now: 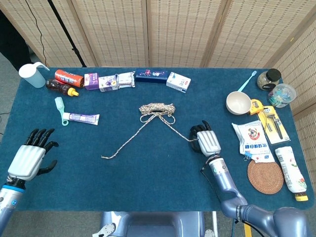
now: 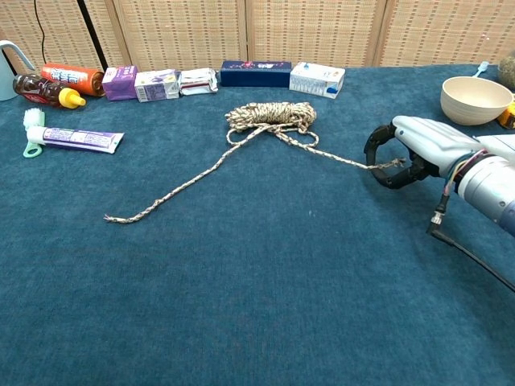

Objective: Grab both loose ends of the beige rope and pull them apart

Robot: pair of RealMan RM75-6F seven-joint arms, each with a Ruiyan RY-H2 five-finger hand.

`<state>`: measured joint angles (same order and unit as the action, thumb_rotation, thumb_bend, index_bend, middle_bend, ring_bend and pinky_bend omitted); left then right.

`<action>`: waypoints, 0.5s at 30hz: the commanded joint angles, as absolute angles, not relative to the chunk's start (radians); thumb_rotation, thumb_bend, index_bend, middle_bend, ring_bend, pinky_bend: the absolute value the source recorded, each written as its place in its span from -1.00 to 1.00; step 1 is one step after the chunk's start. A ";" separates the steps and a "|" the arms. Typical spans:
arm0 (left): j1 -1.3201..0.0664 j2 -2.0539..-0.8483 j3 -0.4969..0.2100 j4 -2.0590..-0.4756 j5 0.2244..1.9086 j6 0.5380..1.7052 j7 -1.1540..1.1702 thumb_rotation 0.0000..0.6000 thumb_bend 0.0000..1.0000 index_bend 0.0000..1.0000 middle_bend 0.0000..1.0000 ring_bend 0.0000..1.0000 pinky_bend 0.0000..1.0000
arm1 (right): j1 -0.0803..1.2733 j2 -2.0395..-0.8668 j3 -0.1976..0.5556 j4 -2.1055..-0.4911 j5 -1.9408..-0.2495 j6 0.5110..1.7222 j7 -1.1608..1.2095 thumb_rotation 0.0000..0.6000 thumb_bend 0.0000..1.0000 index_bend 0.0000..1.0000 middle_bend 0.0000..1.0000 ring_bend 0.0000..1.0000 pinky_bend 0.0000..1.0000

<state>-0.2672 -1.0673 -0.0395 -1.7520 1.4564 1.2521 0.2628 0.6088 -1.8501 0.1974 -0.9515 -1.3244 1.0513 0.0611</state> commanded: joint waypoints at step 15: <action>-0.400 -1.274 -0.094 -1.669 1.276 1.094 0.420 0.62 -0.40 -0.18 -0.82 -0.89 -1.00 | 0.606 -1.843 0.200 -0.973 -1.314 1.044 0.034 1.00 0.03 0.17 -0.38 -0.53 -0.89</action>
